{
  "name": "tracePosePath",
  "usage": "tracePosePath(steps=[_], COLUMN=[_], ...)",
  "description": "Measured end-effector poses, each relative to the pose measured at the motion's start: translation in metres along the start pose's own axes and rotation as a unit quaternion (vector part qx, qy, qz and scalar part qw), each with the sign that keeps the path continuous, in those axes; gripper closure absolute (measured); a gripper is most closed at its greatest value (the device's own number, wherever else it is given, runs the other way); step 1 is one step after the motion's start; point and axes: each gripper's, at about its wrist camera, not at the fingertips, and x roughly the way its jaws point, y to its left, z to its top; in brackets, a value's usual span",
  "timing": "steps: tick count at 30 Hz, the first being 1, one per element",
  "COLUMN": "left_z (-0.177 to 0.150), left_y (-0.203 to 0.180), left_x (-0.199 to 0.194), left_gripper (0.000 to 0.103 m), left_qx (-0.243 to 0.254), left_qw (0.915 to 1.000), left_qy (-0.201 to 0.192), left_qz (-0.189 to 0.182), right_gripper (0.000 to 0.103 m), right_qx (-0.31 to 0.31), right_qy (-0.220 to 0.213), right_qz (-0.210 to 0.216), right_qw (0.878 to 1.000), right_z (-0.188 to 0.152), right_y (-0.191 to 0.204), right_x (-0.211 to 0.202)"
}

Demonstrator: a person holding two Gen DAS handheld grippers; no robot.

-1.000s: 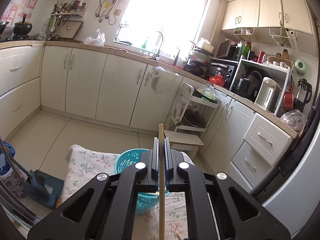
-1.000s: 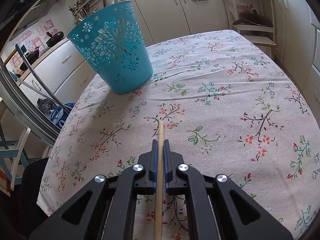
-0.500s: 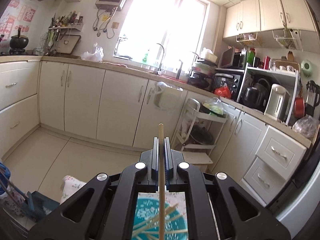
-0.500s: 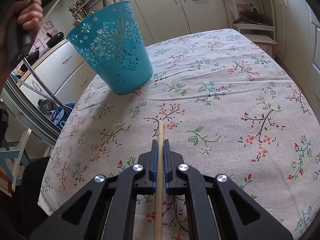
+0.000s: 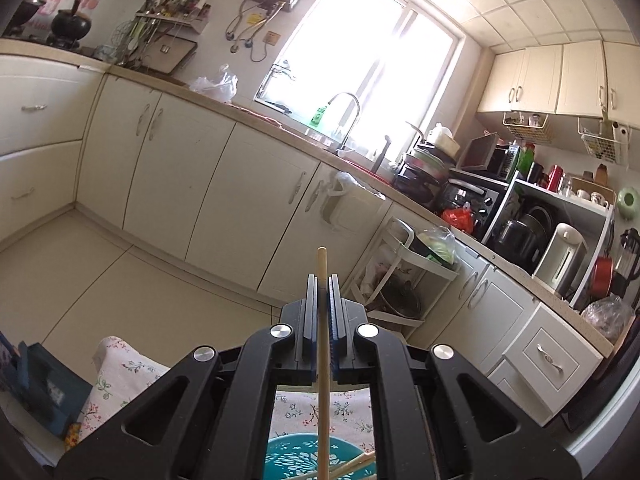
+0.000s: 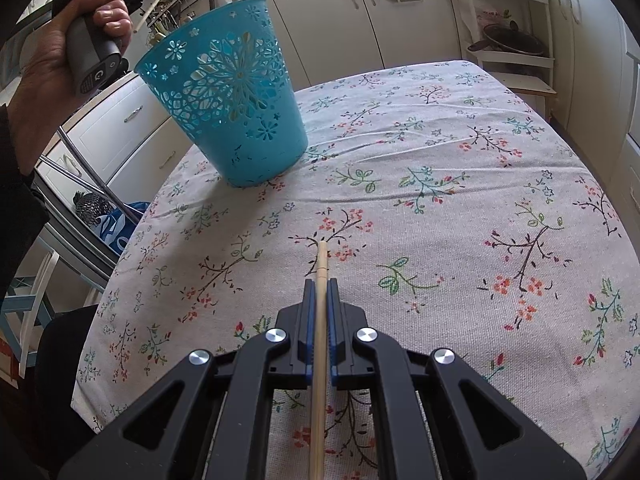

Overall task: Organize utensils
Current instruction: 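Open the left gripper to drop the stick into the basket, then lift the stick with the right gripper over the teal basket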

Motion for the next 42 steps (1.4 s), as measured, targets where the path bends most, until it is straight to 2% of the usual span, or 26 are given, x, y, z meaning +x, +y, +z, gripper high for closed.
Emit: tracePosePath(steps=[10,17,21,23,27,31,34,38,42], left_z=[-0.014,-0.030,-0.041,-0.047,-0.062,-0.092,-0.129,-0.175,-0.200], left_y=[0.000,-0.001,-0.005,-0.006,-0.001,0.017,0.043,0.079,0.096], left_x=[0.000,-0.005,-0.021,-0.038,-0.077,-0.112,-0.127,-0.142,-0.151], left_gripper=[0.098,0.098,0.098,0.094,0.073,0.068,0.068,0.068,0.068], left_qx=[0.005,0.028,0.044,0.049,0.055,0.054,0.031,-0.014,-0.035], left_qw=[1.0000,0.9991,0.9977,0.9972,0.9966,0.9947,0.9906,0.9834,0.9800], left_qy=[-0.004,0.029,0.051,0.055,0.056,0.074,0.115,0.158,0.173], left_qz=[0.003,0.009,0.011,0.013,0.026,0.047,0.066,0.089,0.092], right_gripper=[0.097,0.097,0.097,0.097,0.097,0.097,0.097,0.097,0.097], right_qx=[0.001,0.002,0.000,-0.003,-0.013,0.000,0.032,0.083,0.085], right_qy=[0.005,0.010,0.015,0.020,0.027,0.029,0.024,-0.008,-0.057], right_qz=[0.001,0.003,0.003,0.003,0.004,0.014,0.038,0.092,0.118], right_qw=[1.000,1.000,1.000,1.000,1.000,0.999,0.998,0.992,0.988], right_z=[0.001,0.002,0.003,0.004,0.004,0.002,0.003,0.013,0.043], right_y=[0.000,-0.001,-0.001,-0.001,0.000,-0.003,-0.010,-0.019,-0.010], right_x=[0.001,0.001,0.000,0.000,-0.001,-0.003,-0.007,-0.026,-0.053])
